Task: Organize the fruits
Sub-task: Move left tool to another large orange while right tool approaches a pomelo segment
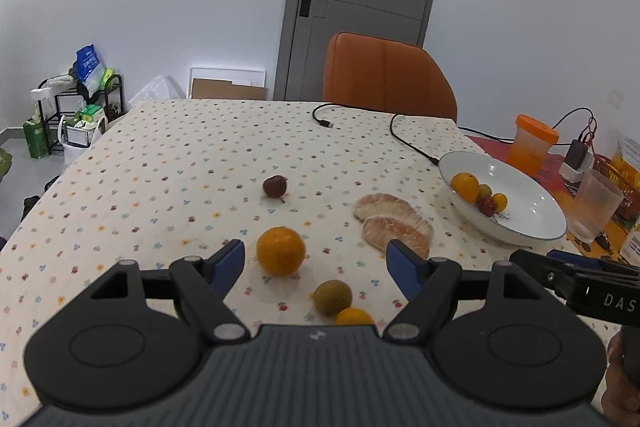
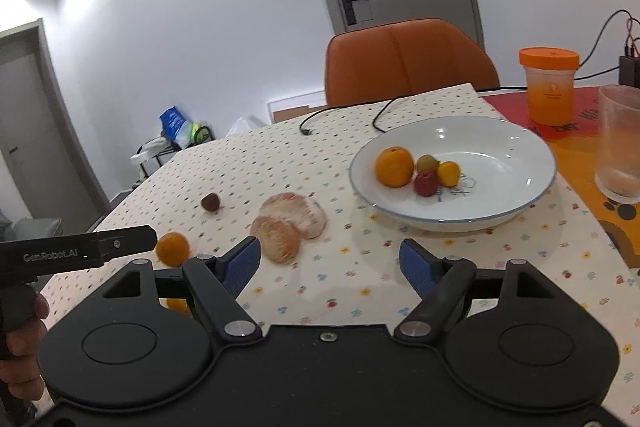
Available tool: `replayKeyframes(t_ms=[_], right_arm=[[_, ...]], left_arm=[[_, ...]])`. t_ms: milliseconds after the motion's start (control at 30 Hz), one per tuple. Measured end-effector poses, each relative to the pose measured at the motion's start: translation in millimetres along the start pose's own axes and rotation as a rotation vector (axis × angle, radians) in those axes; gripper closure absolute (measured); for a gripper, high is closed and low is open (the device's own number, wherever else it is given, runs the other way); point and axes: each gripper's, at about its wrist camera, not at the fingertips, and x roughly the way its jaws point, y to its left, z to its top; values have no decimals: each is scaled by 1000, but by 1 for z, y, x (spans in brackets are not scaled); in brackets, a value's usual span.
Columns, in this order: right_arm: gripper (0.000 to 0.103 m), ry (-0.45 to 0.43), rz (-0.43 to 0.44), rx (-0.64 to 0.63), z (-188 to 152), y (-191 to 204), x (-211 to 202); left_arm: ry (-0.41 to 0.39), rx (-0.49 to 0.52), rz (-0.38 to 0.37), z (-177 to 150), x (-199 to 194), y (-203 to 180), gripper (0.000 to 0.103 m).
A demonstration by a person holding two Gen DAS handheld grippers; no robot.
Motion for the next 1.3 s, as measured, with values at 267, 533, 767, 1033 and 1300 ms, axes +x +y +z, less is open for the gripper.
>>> replayKeyframes(t_ms=[267,533,767,1033,1300], right_arm=[[27,14,10,-21,-2,11,4],[27,27,22,-27,-3,13,17],[30,54,40,-33,-1,16,36],[35,93,75,-54,7,22,61],[38,129,87,-50,8,25,81]], left_arm=[[6,-24,7,-5,6,10,27],[14,-35,8,-4,21,16,27],[35,-63,6,-1,38,24,30],[58,-79,-12,6,57,33,34],[97,-89,-21,0,71,43,59]])
